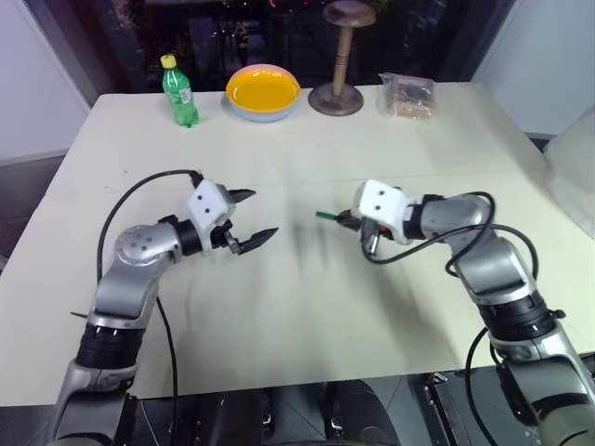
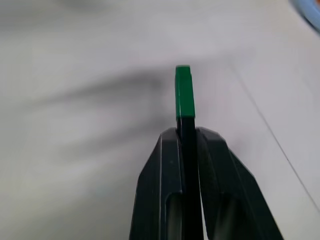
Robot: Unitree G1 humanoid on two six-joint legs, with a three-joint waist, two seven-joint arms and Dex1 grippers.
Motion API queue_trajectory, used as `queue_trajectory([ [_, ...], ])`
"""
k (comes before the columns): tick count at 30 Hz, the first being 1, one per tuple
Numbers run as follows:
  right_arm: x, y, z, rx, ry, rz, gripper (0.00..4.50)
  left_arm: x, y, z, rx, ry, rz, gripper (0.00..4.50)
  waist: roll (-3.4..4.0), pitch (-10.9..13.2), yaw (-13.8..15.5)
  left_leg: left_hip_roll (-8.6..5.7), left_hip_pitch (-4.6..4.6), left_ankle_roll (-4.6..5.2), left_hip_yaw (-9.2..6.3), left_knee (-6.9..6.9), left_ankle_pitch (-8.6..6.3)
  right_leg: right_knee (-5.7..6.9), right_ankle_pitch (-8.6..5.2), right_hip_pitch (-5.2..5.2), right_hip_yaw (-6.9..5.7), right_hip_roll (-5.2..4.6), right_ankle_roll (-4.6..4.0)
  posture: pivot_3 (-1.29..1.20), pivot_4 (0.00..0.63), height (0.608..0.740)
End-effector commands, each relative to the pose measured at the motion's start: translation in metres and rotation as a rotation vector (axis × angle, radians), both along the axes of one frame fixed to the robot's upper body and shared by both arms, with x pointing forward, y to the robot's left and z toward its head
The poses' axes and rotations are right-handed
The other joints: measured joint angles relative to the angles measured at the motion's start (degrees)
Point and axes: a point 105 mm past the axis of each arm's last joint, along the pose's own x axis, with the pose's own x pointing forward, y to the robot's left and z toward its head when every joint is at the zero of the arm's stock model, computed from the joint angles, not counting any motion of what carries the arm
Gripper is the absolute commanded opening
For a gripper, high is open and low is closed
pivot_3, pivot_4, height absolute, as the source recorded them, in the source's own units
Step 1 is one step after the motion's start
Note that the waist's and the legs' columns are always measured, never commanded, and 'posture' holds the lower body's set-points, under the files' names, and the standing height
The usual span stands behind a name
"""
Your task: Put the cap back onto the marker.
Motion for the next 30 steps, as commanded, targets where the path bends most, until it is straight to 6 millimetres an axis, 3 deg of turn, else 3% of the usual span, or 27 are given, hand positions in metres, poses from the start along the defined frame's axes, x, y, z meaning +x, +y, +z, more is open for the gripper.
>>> queue_trajectory([
  [1, -0.005, -0.025, 0.015, 0.068, -0.031, -0.16, 0.0, -0.006, -0.001, 0.007, -0.019, -0.026, 0.012, 4.42, 0.0, 0.0, 0.1, 0.0, 0.0, 0.0, -0.01, 0.0, 0.0, 0.0, 0.0, 0.0, 0.0, 0.0, 0.0, 0.0, 0.15, 0.74],
  [5, -0.016, -0.051, 0.009, 0.107, -0.005, -0.307, 0.0, -0.014, -0.011, 0.007, -0.057, 0.012, -0.047, 4.42, 0.0, 0.0, 0.1, -0.01, -0.01, 0.0, -0.03, -0.02, -0.01, -0.02, -0.01, 0.0, 0.0, -0.01, -0.01, 0.0, 0.15, 0.74],
  [14, -0.046, -0.103, -0.014, 0.111, 0.044, -0.545, 0.0, -0.036, -0.043, 0.048, -0.158, 0.01, -0.342, 4.42, -0.01, 0.0, 0.0, -0.03, 0.0, 0.01, -0.07, -0.01, -0.01, -0.03, -0.01, 0.04, 0.01, 0.01, -0.01, 0.0, 0.15, 0.74],
  [23, -0.046, -0.146, -0.039, 0.119, 0.074, -0.71, 0.0, -0.046, -0.06, 0.07, -0.204, 0.036, -0.502, 4.42, -0.01, 0.0, 0.0, -0.04, 0.01, 0.01, -0.07, -0.01, 0.0, -0.05, -0.01, 0.05, 0.02, 0.09, 0.0, 0.0, 0.15, 0.74],
  [30, -0.041, -0.169, -0.053, 0.127, 0.085, -0.787, 0.0, -0.049, -0.062, 0.087, -0.218, 0.021, -0.535, 4.42, -0.01, 0.0, 0.0, -0.04, 0.02, 0.0, -0.06, -0.01, 0.0, -0.04, -0.02, 0.05, 0.03, 0.11, 0.02, 0.0, 0.15, 0.74],
])
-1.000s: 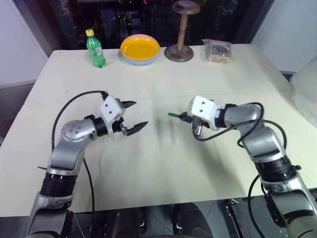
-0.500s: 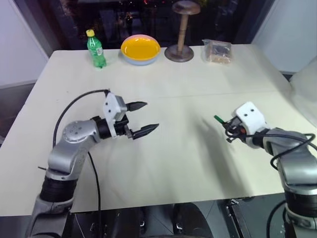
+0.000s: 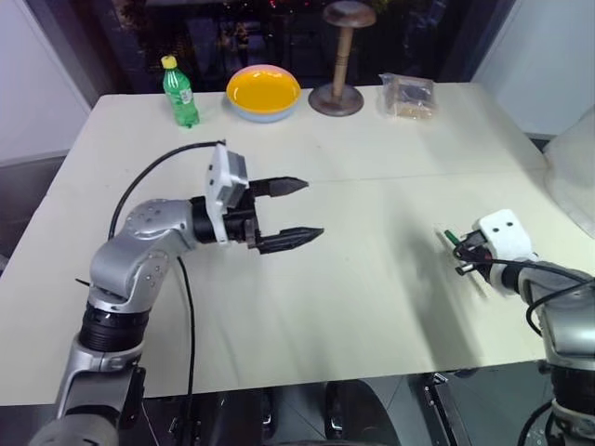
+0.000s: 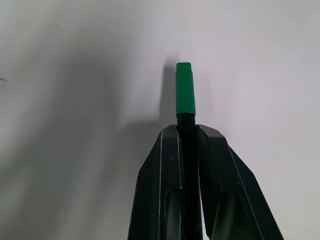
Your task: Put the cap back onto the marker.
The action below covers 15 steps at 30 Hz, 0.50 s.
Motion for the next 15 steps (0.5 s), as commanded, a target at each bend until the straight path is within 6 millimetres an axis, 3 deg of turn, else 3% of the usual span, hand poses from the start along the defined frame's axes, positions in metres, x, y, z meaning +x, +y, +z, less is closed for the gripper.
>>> queue_trajectory([
  [1, 0.003, -0.015, 0.007, -0.016, -0.047, -0.042, 0.0, -0.007, -0.001, 0.021, -0.024, -0.061, -0.022, 4.42, 0.0, 0.0, 0.0, 0.0, 0.0, 0.0, 0.0, 0.0, 0.0, 0.0, 0.0, 0.0, 0.0, 0.0, 0.0, 0.0, 0.15, 0.74],
  [12, 0.016, -0.026, -0.005, 0.004, -0.058, -0.074, 0.0, -0.005, 0.0, 0.03, -0.043, -0.083, 0.015, 4.42, -0.01, 0.0, 0.0, 0.0, 0.04, -0.05, 0.0, 0.01, 0.03, 0.0, 0.0, 0.06, 0.02, 0.02, 0.01, 0.0, 0.15, 0.74],
  [13, 0.016, -0.026, -0.006, 0.002, -0.053, -0.07, 0.97, -0.005, 0.001, 0.03, -0.043, -0.083, 0.015, 4.5, -0.01, 0.0, 0.0, 0.0, 0.04, -0.05, -0.01, 0.01, 0.03, 0.0, 0.0, 0.07, 0.02, 0.02, 0.01, 0.0, 0.15, 0.74],
  [15, 0.015, -0.026, -0.006, 0.002, -0.049, -0.067, 1.83, -0.005, 0.002, 0.028, -0.037, -0.082, 0.015, 4.5, -0.02, 0.0, 0.0, 0.0, 0.04, -0.09, 0.0, 0.01, 0.06, 0.0, 0.0, 0.07, 0.03, 0.02, 0.02, 0.0, 0.15, 0.74],
])
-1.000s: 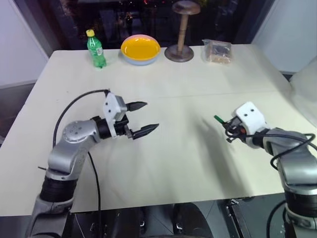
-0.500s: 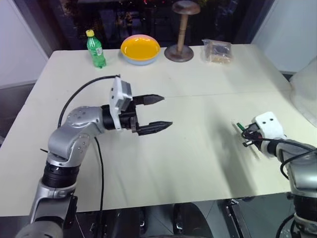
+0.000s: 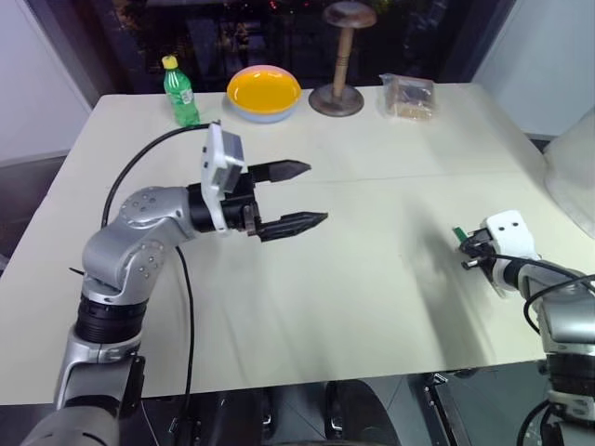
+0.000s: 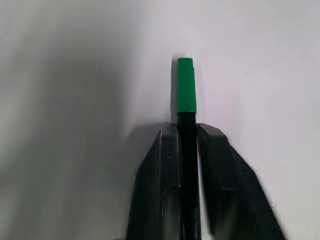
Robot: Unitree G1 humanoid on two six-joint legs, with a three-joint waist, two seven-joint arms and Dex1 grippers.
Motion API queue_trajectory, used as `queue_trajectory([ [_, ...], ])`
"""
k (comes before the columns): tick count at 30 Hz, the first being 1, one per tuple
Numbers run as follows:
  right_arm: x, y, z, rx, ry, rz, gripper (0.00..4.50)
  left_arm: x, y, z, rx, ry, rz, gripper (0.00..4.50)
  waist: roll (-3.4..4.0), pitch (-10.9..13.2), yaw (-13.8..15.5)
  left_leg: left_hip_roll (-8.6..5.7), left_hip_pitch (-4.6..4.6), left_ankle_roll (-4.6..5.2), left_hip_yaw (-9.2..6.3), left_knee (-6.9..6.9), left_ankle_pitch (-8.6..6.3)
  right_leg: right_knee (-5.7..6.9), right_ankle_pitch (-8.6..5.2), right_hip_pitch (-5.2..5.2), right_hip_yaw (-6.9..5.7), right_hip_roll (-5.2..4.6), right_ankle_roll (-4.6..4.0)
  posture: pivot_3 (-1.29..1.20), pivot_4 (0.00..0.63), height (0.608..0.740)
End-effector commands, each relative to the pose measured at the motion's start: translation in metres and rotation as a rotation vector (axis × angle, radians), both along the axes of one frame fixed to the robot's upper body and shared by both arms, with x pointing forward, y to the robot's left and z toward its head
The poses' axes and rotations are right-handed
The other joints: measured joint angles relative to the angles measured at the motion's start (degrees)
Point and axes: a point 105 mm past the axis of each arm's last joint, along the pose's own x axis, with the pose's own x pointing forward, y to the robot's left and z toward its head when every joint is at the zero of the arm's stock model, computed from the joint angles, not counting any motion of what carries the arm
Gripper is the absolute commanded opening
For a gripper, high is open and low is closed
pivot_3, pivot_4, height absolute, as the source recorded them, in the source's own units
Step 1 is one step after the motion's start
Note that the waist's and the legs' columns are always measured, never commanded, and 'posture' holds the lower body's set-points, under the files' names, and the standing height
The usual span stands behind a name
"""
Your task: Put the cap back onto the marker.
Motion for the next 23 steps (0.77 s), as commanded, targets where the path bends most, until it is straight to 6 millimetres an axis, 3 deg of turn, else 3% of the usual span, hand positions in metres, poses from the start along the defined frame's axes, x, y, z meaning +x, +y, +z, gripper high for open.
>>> queue_trajectory([
  [1, -0.001, -0.003, 0.005, -0.005, -0.01, 0.002, 2.34, -0.006, 0.002, 0.011, -0.003, -0.057, -0.01, 4.5, -0.01, 0.0, 0.0, 0.0, 0.0, -0.01, 0.0, 0.0, 0.01, 0.0, 0.0, 0.0, 0.0, 0.0, 0.0, 0.0, 0.15, 0.74],
  [5, -0.006, -0.005, 0.013, -0.009, -0.016, 0.012, 4.37, -0.005, 0.003, 0.008, 0.01, -0.047, -0.012, 4.5, -0.01, 0.0, -0.1, 0.03, 0.0, -0.03, -0.01, -0.01, 0.02, 0.0, 0.0, 0.0, 0.0, 0.06, 0.0, 0.0, 0.15, 0.74],
  [6, -0.007, -0.005, 0.016, -0.014, -0.021, 0.014, 4.49, -0.005, 0.003, 0.007, 0.013, -0.044, -0.013, 4.5, -0.01, 0.0, -0.1, 0.03, 0.0, -0.03, -0.01, -0.01, 0.02, 0.0, 0.0, 0.0, 0.0, 0.06, 0.0, 0.0, 0.15, 0.74],
  [8, -0.012, -0.003, 0.024, -0.021, -0.024, 0.032, 4.49, -0.004, 0.004, 0.004, 0.027, -0.037, -0.015, 4.5, -0.01, 0.0, 0.0, 0.04, 0.0, -0.03, -0.01, -0.01, 0.02, 0.0, 0.0, -0.01, 0.0, 0.06, 0.0, 0.0, 0.15, 0.74],
  [14, -0.045, 0.029, 0.048, -0.053, 0.041, 0.234, 4.49, -0.002, 0.007, -0.007, 0.077, -0.003, -0.035, 4.5, 0.02, 0.0, 0.2, 0.03, -0.01, 0.03, -0.06, -0.01, -0.02, -0.01, -0.02, -0.01, 0.02, 0.06, 0.03, 0.0, 0.15, 0.74],
  [23, -0.072, 0.043, 0.088, -0.135, 0.04, 0.292, 4.49, 0.002, 0.006, -0.018, 0.103, 0.013, -0.059, 4.5, 0.02, 0.0, 0.2, 0.02, -0.02, 0.04, -0.14, -0.01, -0.03, -0.04, -0.03, 0.0, 0.02, 0.07, 0.02, 0.0, 0.15, 0.74],
])
